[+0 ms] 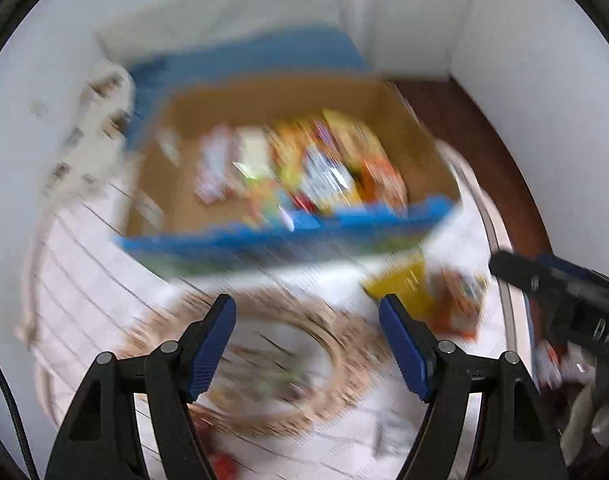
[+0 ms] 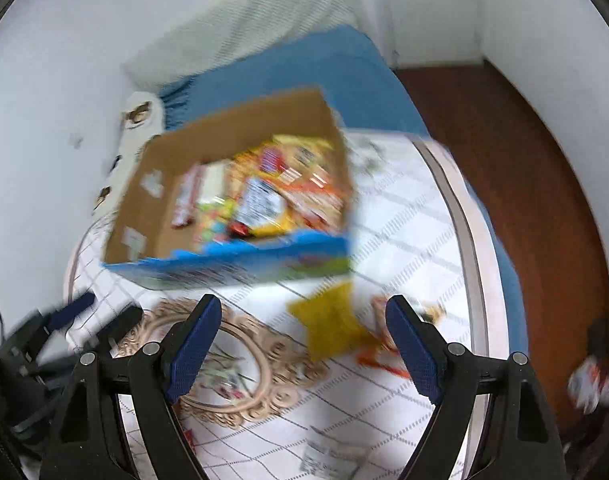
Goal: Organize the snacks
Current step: 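Grasp the yellow bag with the left gripper while the right grasps the panda packet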
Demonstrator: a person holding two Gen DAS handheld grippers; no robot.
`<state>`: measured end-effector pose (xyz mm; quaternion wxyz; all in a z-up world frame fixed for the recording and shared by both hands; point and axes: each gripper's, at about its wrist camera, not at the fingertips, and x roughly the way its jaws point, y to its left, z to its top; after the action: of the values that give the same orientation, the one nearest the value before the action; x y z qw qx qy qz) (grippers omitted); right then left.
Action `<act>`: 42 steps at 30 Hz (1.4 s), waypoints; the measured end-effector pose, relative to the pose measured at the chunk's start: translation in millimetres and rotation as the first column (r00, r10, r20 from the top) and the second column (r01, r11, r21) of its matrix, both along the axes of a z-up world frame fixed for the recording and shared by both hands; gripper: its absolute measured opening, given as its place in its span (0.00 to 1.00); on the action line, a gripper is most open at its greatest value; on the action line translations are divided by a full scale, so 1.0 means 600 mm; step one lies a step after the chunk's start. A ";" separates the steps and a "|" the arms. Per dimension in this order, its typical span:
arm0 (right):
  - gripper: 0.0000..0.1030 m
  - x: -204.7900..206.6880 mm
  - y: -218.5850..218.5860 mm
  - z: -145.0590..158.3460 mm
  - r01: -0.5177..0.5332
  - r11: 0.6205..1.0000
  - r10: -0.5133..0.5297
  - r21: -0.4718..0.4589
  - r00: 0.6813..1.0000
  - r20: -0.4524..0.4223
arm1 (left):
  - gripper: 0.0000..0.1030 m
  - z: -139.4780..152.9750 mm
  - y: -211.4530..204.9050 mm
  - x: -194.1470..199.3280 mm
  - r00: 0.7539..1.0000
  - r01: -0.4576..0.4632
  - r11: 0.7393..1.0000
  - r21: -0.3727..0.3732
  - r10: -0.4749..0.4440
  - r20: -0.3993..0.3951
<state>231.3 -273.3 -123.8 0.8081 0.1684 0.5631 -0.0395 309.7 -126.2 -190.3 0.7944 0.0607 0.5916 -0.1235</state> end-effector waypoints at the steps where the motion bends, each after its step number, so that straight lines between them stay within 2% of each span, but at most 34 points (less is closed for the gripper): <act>1: 0.84 -0.006 -0.018 -0.019 0.026 1.000 -0.026 0.013 0.999 -0.020 | 0.70 -0.025 -0.016 0.003 0.998 0.008 1.000 -0.020 -0.009 -0.056; 3: 0.84 -0.027 -0.063 -0.063 0.100 0.994 -0.098 0.038 0.993 -0.059 | 0.70 -0.083 -0.051 0.012 0.983 -0.002 0.998 -0.056 -0.008 -0.182; 6: 0.79 -0.056 -0.114 -0.113 0.184 0.981 -0.176 0.068 0.979 -0.101 | 0.70 -0.155 -0.098 0.027 0.956 -0.034 0.996 -0.079 0.010 -0.293; 7: 0.76 -0.065 -0.128 -0.126 0.205 0.976 -0.196 0.072 0.974 -0.115 | 0.70 -0.171 -0.111 0.030 0.951 -0.037 0.997 -0.074 0.012 -0.309; 11: 0.76 -0.096 -0.169 -0.170 0.265 0.961 -0.251 0.079 0.956 -0.155 | 0.70 -0.245 -0.161 0.051 0.928 -0.055 0.998 -0.035 0.038 -0.370; 13: 0.76 -0.102 -0.179 -0.185 0.276 0.958 -0.259 0.084 0.951 -0.167 | 0.67 -0.262 -0.172 0.051 0.930 -0.063 0.998 -0.019 0.051 -0.364; 16: 0.76 -0.100 -0.188 -0.206 0.275 0.957 -0.254 0.095 0.949 -0.184 | 0.51 -0.269 -0.183 0.038 0.944 -0.048 0.999 -0.009 0.042 -0.328; 17: 0.76 -0.099 -0.190 -0.212 0.274 0.957 -0.254 0.094 0.949 -0.189 | 0.49 -0.267 -0.183 0.031 0.951 -0.035 0.999 -0.001 0.033 -0.308; 21: 0.76 -0.085 -0.182 -0.234 0.260 0.960 -0.235 0.103 0.950 -0.206 | 0.47 -0.261 -0.154 0.010 0.958 -0.019 0.999 0.029 0.026 -0.286; 26: 0.76 -0.049 -0.142 -0.261 0.206 0.973 -0.177 0.107 0.956 -0.232 | 0.47 -0.248 -0.060 -0.024 0.966 -0.022 0.995 0.096 0.046 -0.256; 29: 0.75 -0.023 -0.109 -0.291 0.174 0.981 -0.147 0.081 0.953 -0.266 | 0.47 -0.247 -0.005 -0.037 0.957 -0.065 0.993 0.098 0.090 -0.274; 30: 0.71 -0.017 -0.098 -0.301 0.162 0.984 -0.136 0.073 0.952 -0.276 | 0.47 -0.248 0.009 -0.038 0.955 -0.083 0.993 0.089 0.105 -0.279; 31: 0.56 -0.012 -0.088 -0.311 0.150 0.986 -0.124 0.067 0.949 -0.291 | 0.48 -0.249 0.024 -0.039 0.949 -0.107 0.991 0.077 0.125 -0.289; 32: 0.54 -0.010 -0.077 -0.318 0.134 0.989 -0.108 0.069 0.947 -0.301 | 0.48 -0.251 0.031 -0.038 0.945 -0.120 0.991 0.062 0.133 -0.299; 35: 0.51 -0.014 -0.028 -0.321 0.049 0.997 -0.029 0.060 0.953 -0.301 | 0.49 -0.256 0.041 -0.037 0.937 -0.143 0.989 0.027 0.144 -0.317; 38: 0.51 -0.028 0.026 -0.326 -0.039 0.996 0.062 0.078 0.944 -0.324 | 0.51 -0.263 0.054 -0.036 0.932 -0.152 0.988 0.016 0.149 -0.330; 42: 0.51 -0.044 0.077 -0.337 -0.104 0.992 0.122 0.071 0.932 -0.341 | 0.58 -0.290 0.069 -0.046 0.910 -0.204 0.979 -0.010 0.186 -0.371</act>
<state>204.7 -227.2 -325.9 0.6933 0.1470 0.7054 -0.0071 281.9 -84.7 -364.3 0.6789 -0.0422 0.7300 -0.0672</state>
